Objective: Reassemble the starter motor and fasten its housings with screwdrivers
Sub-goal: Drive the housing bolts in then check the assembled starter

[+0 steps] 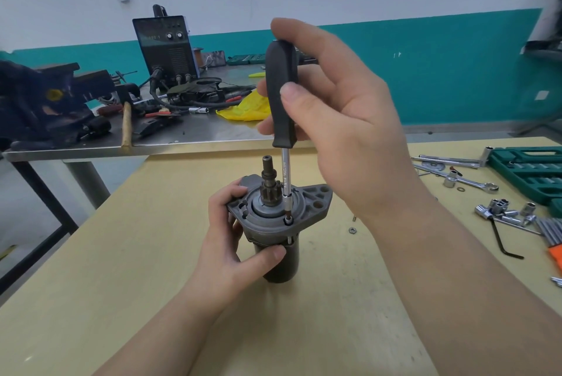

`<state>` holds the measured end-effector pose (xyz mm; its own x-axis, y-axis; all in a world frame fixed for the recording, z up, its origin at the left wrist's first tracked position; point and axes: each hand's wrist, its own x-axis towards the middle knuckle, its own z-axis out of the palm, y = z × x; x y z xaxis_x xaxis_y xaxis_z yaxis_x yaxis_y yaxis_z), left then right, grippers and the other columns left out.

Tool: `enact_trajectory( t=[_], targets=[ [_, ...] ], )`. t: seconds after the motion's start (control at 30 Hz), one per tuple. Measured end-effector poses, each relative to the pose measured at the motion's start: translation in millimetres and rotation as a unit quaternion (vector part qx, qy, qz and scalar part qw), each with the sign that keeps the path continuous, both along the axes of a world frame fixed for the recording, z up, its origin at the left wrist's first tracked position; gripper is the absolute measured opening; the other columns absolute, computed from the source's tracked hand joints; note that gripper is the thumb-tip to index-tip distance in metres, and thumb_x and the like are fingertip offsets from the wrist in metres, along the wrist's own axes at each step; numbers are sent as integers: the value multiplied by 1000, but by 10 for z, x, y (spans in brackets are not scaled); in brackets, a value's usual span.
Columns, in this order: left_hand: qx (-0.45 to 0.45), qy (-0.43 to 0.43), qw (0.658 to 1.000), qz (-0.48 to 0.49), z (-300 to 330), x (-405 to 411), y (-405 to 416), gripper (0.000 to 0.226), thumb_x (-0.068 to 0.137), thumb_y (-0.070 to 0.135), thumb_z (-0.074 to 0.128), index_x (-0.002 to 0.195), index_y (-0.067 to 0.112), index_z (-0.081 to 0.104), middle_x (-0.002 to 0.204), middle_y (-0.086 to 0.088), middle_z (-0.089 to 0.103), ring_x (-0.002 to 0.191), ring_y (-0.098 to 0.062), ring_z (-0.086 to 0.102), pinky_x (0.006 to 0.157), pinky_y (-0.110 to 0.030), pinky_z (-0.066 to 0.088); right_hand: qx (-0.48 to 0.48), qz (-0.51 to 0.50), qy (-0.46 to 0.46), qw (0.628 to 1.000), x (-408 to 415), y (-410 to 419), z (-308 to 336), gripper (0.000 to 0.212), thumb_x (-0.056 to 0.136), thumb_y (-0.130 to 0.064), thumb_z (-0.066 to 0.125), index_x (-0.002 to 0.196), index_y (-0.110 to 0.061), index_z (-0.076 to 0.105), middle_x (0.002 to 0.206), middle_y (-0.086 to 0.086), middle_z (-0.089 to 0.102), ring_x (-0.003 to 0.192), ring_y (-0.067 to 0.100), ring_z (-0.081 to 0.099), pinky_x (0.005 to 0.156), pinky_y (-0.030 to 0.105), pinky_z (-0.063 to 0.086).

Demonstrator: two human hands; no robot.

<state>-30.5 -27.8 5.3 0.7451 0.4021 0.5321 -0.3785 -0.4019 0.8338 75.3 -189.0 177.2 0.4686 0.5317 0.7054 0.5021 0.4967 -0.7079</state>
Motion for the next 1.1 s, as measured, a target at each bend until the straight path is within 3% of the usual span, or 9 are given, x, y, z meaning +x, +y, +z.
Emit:
enact_trajectory(
  t=[0.1, 0.27, 0.4, 0.53, 0.67, 0.83, 0.97, 1.03, 1.1],
  targets=[
    [-4, 0, 1000, -3, 6, -1, -4, 87, 74, 16, 88, 143, 35, 40, 164, -10, 39, 143, -34, 53, 115, -59, 45, -2, -48, -41, 998, -6, 16, -5, 49, 100, -9, 68, 139, -34, 55, 96, -2, 67, 78, 29, 71, 75, 49, 65],
    [-5, 1, 1000, -5, -3, 0, -3, 87, 74, 16, 87, 143, 34, 39, 164, -9, 40, 143, -34, 53, 115, -59, 45, 9, -36, -41, 998, 8, 39, -10, 39, 102, -16, 68, 137, -31, 60, 93, -14, 67, 80, 19, 68, 75, 50, 65],
    [-3, -1, 1000, -1, -4, 2, 3, 87, 74, 17, 88, 144, 33, 39, 164, -8, 40, 143, -35, 52, 115, -58, 44, 11, 13, -9, 1000, 12, 13, -14, 36, 109, -10, 51, 142, -23, 59, 103, 16, 69, 87, 40, 70, 75, 38, 65],
    [-1, 1, 1000, -2, -6, -7, 4, 88, 75, 17, 89, 145, 31, 38, 165, -10, 39, 142, -35, 53, 115, -62, 44, 12, -39, -43, 998, -21, 31, -2, 38, 104, -12, 65, 136, -31, 59, 90, 8, 64, 73, 37, 66, 68, 55, 63],
    [5, 0, 1000, -5, 0, -11, -3, 89, 75, 17, 89, 146, 29, 36, 165, -10, 37, 143, -36, 52, 116, -60, 44, 24, -33, -37, 998, -3, 45, -2, 31, 106, -18, 63, 137, -23, 62, 86, -11, 63, 78, 23, 65, 74, 47, 64],
    [6, -1, 1000, -6, 4, -15, -7, 87, 75, 17, 89, 145, 31, 38, 165, -9, 38, 144, -35, 52, 117, -60, 43, 13, -12, -4, 1000, 18, 26, -11, 32, 109, -15, 54, 139, -24, 58, 102, 12, 69, 81, 33, 75, 74, 41, 66],
    [6, -2, 1000, -5, 8, -10, -10, 87, 75, 17, 89, 144, 33, 38, 166, -11, 37, 145, -35, 51, 118, -61, 42, 19, -61, -51, 997, -1, 42, -3, 42, 102, -15, 70, 138, -30, 55, 93, -7, 63, 78, 28, 67, 71, 53, 63],
    [6, -2, 1000, -5, 10, -9, -10, 87, 75, 16, 89, 144, 33, 38, 166, -9, 36, 145, -35, 51, 118, -60, 43, 26, -50, -56, 997, 4, 43, -8, 38, 104, -16, 68, 139, -26, 58, 92, -17, 62, 80, 28, 65, 73, 54, 61],
    [5, 0, 1000, -7, 9, -11, -8, 87, 75, 17, 89, 144, 32, 38, 166, -8, 36, 145, -35, 52, 117, -60, 43, 28, -19, -34, 999, 17, 31, -17, 34, 108, -16, 58, 142, -21, 59, 98, -12, 66, 86, 37, 66, 75, 50, 63]
  ],
)
